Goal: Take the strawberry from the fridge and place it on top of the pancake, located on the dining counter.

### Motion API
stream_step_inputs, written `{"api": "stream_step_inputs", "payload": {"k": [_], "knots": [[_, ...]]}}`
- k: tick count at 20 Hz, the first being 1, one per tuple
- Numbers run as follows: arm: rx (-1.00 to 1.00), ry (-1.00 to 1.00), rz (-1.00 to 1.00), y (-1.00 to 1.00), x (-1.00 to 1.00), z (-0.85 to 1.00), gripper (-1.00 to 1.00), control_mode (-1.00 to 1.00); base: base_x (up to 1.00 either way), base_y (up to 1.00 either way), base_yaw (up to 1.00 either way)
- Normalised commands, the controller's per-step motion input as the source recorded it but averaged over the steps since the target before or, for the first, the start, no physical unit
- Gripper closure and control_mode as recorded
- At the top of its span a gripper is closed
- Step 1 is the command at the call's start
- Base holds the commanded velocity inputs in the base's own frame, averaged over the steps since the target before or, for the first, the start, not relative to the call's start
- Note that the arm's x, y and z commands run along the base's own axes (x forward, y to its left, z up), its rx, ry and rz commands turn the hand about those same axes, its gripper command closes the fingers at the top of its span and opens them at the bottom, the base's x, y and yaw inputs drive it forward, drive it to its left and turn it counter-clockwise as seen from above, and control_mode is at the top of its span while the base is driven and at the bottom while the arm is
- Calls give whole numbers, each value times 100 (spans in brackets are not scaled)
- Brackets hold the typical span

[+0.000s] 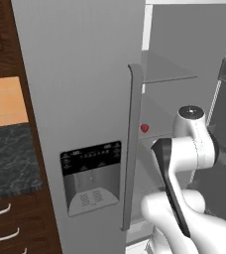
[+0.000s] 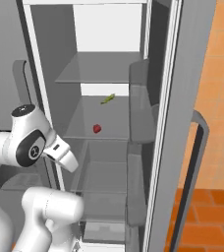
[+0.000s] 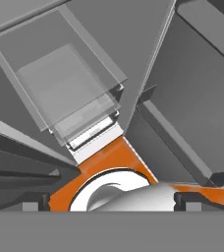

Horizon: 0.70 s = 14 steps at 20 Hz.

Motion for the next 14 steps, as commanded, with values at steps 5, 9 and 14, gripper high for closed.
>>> {"api": "stream_step_inputs", "payload": {"k": [5, 9, 14], "knots": [[0, 0, 0, 0, 0, 0, -100, 100, 13, -34, 8], [0, 0, 0, 0, 0, 0, -100, 100, 1, 0, 0], [0, 0, 0, 0, 0, 0, -100, 100, 0, 0, 0]]}}
